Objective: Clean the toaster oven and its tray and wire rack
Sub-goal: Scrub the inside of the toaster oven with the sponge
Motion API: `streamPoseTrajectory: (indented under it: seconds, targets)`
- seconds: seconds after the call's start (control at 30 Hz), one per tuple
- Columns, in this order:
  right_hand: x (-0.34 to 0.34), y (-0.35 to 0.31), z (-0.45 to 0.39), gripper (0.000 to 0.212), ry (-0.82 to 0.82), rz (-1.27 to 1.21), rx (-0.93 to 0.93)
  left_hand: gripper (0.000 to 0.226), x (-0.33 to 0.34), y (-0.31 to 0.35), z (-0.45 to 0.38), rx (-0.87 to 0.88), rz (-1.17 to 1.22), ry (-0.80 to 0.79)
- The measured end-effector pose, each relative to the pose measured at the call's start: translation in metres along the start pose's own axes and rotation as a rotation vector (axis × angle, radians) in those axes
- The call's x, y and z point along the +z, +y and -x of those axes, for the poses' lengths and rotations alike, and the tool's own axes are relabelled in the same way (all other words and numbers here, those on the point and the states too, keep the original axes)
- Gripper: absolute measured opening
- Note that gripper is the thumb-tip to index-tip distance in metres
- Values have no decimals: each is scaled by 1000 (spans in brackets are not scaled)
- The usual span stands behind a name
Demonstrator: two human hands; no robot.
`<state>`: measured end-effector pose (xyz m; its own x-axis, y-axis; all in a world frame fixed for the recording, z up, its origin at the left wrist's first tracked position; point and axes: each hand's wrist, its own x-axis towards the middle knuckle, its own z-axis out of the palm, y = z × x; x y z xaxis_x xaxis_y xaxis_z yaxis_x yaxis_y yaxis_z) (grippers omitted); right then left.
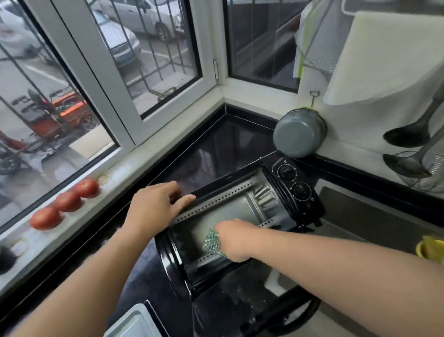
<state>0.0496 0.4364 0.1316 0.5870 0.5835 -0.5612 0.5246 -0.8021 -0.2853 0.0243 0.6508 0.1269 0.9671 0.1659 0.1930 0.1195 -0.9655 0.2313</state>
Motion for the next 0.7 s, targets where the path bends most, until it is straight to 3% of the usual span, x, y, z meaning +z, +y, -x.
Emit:
streamPoseTrajectory:
  seconds: [0.07, 0.13, 0.2, 0.37, 0.57, 0.7]
  targets:
    - [-11, 4, 5, 29, -3, 38, -35, 45, 7, 13, 12, -163, -61, 53]
    - [-26, 8, 8, 19, 23, 79, -70, 39, 19, 26, 24, -381, 105, 52]
    - [-36, 13, 11, 20, 41, 133, -101, 38, 30, 32, 33, -465, 199, 92]
    - [-41, 30, 20, 33, 100, 185, -114, 38, 31, 25, 32, -408, 124, 43]
    - [-26, 22, 29, 36, 126, 182, -76, 34, 27, 14, 35, -364, 329, 32]
    - [-45, 7, 32, 34, 119, 210, -94, 40, 21, 2, 17, -346, 403, -59]
